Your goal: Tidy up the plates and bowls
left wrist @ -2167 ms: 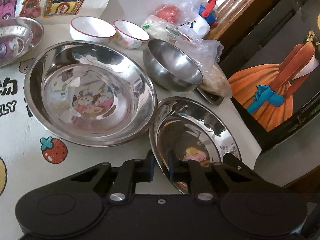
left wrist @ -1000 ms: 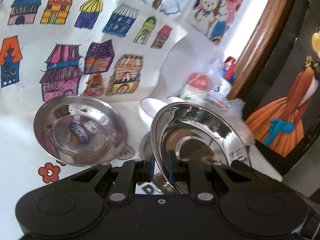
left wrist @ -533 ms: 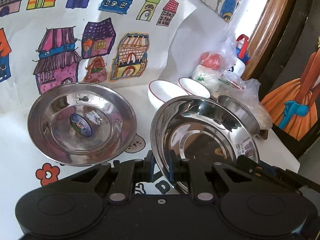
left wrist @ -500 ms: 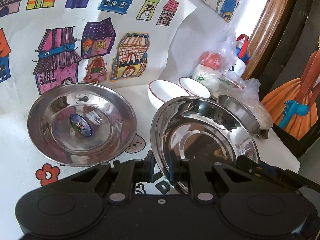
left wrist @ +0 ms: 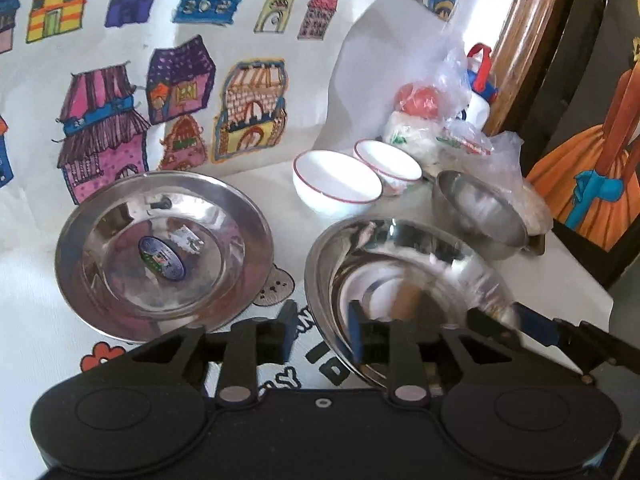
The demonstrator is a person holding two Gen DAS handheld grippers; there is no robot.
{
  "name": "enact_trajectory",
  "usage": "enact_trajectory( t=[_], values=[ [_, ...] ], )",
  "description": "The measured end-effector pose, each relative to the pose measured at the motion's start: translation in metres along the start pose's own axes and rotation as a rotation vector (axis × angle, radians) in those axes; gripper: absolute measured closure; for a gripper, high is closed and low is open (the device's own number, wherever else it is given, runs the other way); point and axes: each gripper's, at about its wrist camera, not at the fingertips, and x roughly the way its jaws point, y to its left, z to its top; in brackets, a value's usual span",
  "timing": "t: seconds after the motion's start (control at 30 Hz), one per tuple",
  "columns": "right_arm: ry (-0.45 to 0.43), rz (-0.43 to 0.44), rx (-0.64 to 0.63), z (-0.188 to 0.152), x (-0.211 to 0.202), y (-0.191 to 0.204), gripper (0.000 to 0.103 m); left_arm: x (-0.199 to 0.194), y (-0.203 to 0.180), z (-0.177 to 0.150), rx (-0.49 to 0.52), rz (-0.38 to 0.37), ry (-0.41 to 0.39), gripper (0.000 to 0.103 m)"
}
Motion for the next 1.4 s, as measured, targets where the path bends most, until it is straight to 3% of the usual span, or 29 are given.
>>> enact_trajectory(
  t=[0.1, 0.2, 0.3, 0.5, 0.6, 0.83, 1.1, 1.4],
  values=[
    [-0.028, -0.04, -0.036, 0.0, -0.005, 0.007, 0.03, -0.01, 0.006, 0.003, -0.016, -0.002, -0.033, 0.052],
    [-0.079, -0.045, -0.033, 0.002, -0.018, 0.01, 0.017, -0.022, 0.016, 0.006, -0.035, -0.007, -0.065, 0.047],
    [-0.15, -0.035, -0.021, 0.004, -0.036, 0.015, 0.006, -0.033, 0.024, 0.008, -0.06, -0.016, -0.096, 0.032],
    [-0.258, 0.009, -0.021, 0.012, -0.068, 0.03, 0.0, -0.069, 0.047, 0.006, -0.06, 0.001, -0.201, 0.002],
    [-0.262, 0.06, -0.025, 0.018, -0.072, 0.041, 0.0, -0.084, 0.071, 0.004, -0.064, 0.062, -0.239, 0.001],
    [-0.265, 0.154, -0.055, 0.029, -0.069, 0.073, 0.0, -0.095, 0.12, 0.009, -0.113, 0.149, -0.239, 0.001],
    [-0.21, 0.228, -0.084, 0.048, -0.056, 0.107, 0.0, -0.093, 0.152, 0.006, -0.125, 0.187, -0.216, 0.001],
    [-0.067, 0.407, 0.02, 0.07, -0.033, 0.108, 0.0, -0.073, 0.173, 0.004, -0.135, 0.191, -0.15, 0.001]
  ],
)
